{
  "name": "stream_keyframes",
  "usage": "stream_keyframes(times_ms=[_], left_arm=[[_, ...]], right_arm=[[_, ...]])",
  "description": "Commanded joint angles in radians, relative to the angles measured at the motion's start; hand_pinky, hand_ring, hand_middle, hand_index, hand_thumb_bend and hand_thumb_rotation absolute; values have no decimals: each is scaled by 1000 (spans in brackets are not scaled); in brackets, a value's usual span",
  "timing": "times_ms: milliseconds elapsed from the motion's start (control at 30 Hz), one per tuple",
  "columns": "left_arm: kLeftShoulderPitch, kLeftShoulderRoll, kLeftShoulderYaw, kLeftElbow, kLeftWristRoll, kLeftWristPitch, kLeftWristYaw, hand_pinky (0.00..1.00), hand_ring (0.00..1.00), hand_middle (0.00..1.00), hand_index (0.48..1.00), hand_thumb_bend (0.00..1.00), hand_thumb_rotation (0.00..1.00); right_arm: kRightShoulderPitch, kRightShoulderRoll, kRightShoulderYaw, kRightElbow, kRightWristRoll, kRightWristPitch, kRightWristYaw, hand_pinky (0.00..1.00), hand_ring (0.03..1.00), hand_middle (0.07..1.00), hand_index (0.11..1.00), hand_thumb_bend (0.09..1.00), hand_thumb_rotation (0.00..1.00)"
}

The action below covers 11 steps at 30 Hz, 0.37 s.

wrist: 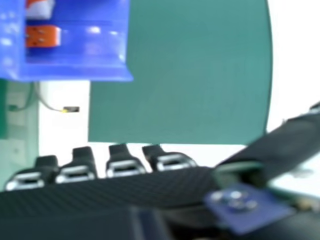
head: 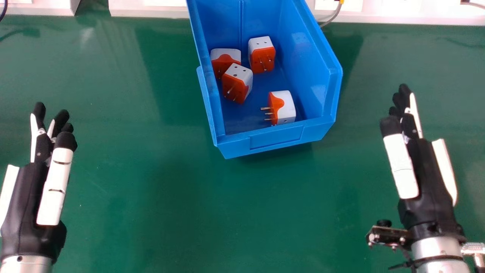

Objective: Pick all objects and put in blue box

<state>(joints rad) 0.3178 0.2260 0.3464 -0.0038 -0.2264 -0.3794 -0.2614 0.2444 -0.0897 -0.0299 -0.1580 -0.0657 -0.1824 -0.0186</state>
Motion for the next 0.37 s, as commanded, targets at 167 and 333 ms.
stream_keyframes(times_ms=[167,333], left_arm=[[14,5,13,8,-29,1,-28,945,966,968,954,530,873],[-19,-6,26,43,-33,-2,-17,946,958,951,931,514,888]], right_arm=[[-1,6,-15,4,17,-22,10,1000,1000,1000,1000,569,1000],[5,7,-13,16,5,-44,7,1000,1000,1000,1000,562,1000]])
